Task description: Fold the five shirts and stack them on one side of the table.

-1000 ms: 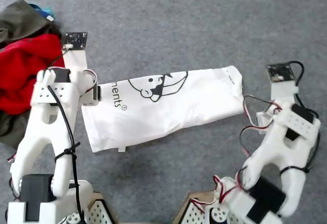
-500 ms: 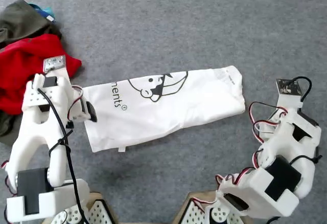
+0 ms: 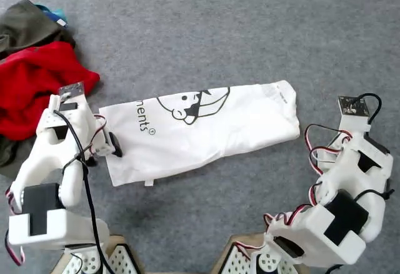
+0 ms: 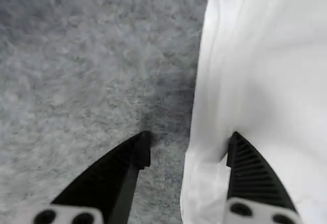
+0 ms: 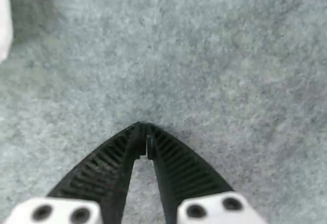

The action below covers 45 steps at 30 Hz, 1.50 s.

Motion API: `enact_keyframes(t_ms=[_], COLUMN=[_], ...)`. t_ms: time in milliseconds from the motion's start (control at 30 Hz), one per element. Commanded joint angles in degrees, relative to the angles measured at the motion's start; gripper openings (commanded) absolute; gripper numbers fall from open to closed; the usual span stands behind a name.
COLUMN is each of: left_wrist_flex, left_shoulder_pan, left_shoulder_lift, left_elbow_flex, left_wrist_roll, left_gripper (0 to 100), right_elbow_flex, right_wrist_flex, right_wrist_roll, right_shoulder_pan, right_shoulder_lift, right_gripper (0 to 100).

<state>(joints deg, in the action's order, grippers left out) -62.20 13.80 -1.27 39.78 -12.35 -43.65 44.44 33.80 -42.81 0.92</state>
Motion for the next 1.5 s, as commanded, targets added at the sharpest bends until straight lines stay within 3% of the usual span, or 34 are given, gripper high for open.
enact_keyframes(t_ms=[0, 200, 600, 767, 900, 1167, 1367, 1467], left_wrist_flex=[0.6, 1.1, 3.5, -2.3, -8.3, -15.8, -14.4, -8.4], left_shoulder_pan=[0.5, -0.1, -0.1, -0.2, -2.7, -17.3, -31.9, -38.9], left_shoulder_lift=[2.9, 4.0, 3.3, 3.3, 3.3, -1.8, -3.6, -3.6], left_elbow_flex=[-1.6, -3.8, -4.2, -7.5, -15.1, -29.4, -34.2, -34.4], left_wrist_roll=[-2.6, -2.1, 0.7, 3.3, 3.3, 3.3, 3.1, 3.0], left_gripper=[24, 9, 3, 3, 3, 3, 3, 3], right_elbow_flex=[2.4, 2.4, 2.4, 2.4, 2.5, 2.4, 1.0, 1.0], right_wrist_flex=[-1.3, -1.3, -1.3, -1.4, -3.0, -4.2, -5.6, -5.8], right_wrist_roll=[-0.5, -0.5, -0.5, -0.6, -6.6, -10.1, -11.9, -12.2], right_shoulder_pan=[-1.1, -1.1, -1.1, -1.1, -1.2, -2.6, -2.9, -4.3], right_shoulder_lift=[-0.1, -0.1, -0.2, -0.2, -0.2, -0.2, 0.3, 0.3], right_gripper=[1.8, 1.8, 1.8, 1.8, 1.8, 1.8, 1.8, 1.8])
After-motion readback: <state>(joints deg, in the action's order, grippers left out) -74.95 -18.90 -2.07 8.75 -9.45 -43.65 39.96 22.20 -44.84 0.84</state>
